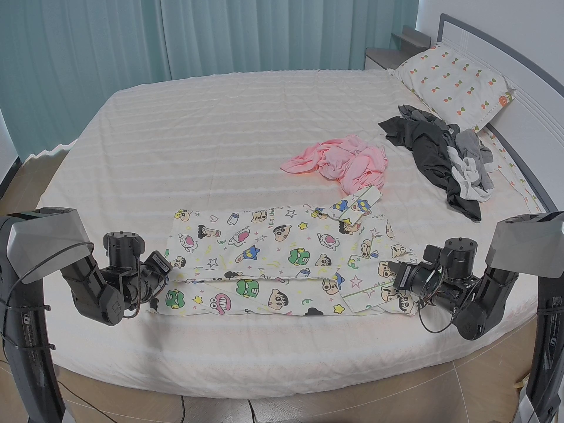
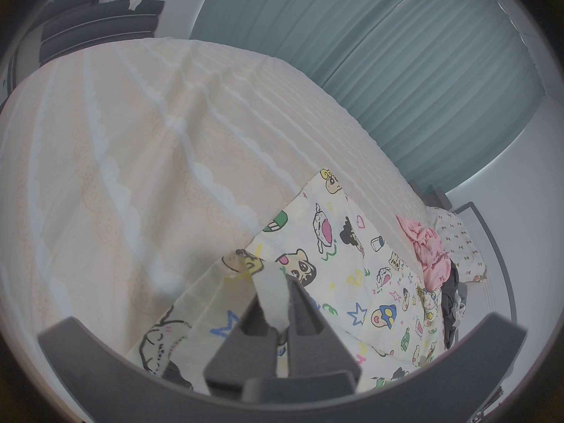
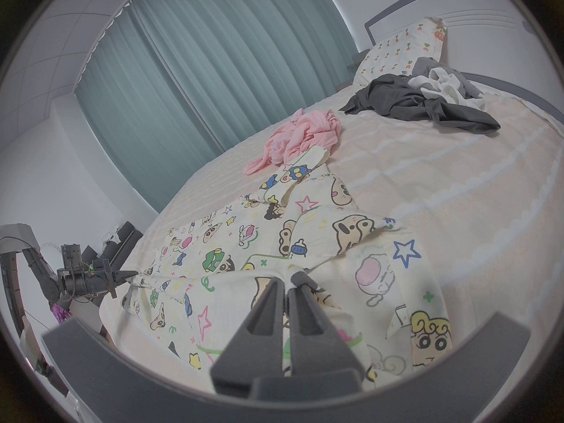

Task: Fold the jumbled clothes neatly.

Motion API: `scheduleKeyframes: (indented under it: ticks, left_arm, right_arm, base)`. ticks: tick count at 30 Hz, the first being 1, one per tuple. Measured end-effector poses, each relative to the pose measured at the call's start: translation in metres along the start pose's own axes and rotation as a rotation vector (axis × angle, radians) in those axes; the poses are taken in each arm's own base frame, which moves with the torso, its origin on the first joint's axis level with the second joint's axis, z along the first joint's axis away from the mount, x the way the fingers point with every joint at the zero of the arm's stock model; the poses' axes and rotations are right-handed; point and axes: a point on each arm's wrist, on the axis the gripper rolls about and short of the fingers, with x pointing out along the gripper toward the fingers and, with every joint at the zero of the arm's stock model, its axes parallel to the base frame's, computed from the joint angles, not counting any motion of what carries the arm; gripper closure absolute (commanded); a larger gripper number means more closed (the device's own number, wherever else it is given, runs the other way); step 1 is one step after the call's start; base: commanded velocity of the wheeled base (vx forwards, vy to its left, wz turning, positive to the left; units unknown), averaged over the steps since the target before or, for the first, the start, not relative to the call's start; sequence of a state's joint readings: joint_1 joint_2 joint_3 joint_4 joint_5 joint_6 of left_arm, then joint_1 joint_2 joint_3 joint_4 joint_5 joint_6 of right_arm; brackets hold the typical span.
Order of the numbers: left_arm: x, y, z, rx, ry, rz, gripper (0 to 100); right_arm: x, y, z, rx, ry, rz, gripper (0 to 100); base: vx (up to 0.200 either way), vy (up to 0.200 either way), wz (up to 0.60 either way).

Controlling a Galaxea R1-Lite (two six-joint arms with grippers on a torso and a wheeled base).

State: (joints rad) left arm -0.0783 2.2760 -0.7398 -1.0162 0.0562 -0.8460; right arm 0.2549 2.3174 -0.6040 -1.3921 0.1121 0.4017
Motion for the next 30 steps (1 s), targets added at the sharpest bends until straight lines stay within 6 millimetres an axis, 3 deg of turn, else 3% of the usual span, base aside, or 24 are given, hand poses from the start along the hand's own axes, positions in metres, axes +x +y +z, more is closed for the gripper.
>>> scheduleKeyframes:
  ticks: [3,4,5,17,23,30]
  left_arm:
    - [0.001,0.001,0.001,-0.004,0.0,0.001,100]
    - [0.001,0.001,0.0,-0.004,0.002,0.0,100]
    - [0.001,0.001,0.0,-0.004,0.004,0.0,0]
    - [0.0,0.004,0.004,-0.009,-0.006,0.007,0]
    - [-0.006,0.006,0.015,0.002,-0.007,0.012,0]
    - [-0.029,-0.003,0.017,0.014,0.16,0.034,0]
  right_arm:
    - [0.001,-0.001,-0.001,0.001,0.001,-0.003,100]
    - [0.001,-0.001,-0.001,0.001,0.002,-0.004,0]
    - [0.001,-0.001,-0.001,0.001,0.002,-0.004,0]
    - [-0.009,-0.01,-0.001,0.007,-0.012,-0.024,0]
    - [-0.027,-0.014,-0.001,0.016,-0.003,-0.019,0]
    - [-0.051,-0.006,0.004,0.104,-0.016,-0.005,0]
  base:
    - [0.0,0.0,0.0]
    - [0.0,0.0,0.0]
    - [0.0,0.0,0.0]
    - [0.0,0.0,0.0]
    - [0.0,0.0,0.0]
    - [0.0,0.0,0.0]
